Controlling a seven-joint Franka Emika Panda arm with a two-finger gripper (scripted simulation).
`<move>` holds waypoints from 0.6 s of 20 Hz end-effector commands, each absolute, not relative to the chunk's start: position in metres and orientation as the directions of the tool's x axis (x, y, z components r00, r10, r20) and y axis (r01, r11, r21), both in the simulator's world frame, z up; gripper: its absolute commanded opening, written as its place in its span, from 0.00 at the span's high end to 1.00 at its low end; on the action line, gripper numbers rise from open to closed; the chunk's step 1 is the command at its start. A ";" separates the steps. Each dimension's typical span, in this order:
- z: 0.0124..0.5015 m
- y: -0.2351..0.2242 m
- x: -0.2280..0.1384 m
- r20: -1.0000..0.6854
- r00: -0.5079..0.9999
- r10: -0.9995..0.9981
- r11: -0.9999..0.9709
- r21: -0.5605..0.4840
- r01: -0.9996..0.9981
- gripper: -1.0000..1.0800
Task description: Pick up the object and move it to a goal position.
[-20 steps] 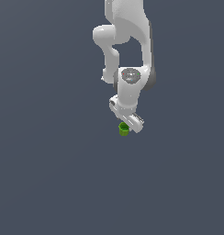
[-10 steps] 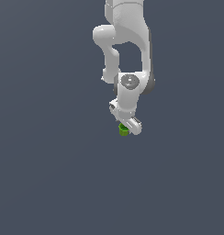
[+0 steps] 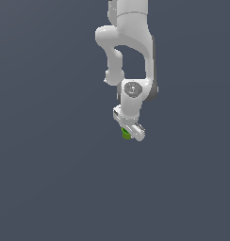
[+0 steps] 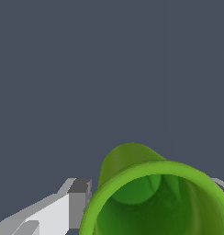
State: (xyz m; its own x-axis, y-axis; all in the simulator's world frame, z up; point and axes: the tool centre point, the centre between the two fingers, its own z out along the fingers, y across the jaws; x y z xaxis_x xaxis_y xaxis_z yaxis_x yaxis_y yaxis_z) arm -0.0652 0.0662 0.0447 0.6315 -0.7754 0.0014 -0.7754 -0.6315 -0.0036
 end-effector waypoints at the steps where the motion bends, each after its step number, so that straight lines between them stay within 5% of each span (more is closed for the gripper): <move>1: 0.042 0.065 -0.066 0.000 0.630 -0.777 -0.630 0.000 -0.777 1.00; 12: 0.046 0.065 -0.066 0.000 0.630 -0.776 -0.630 -0.002 -0.776 1.00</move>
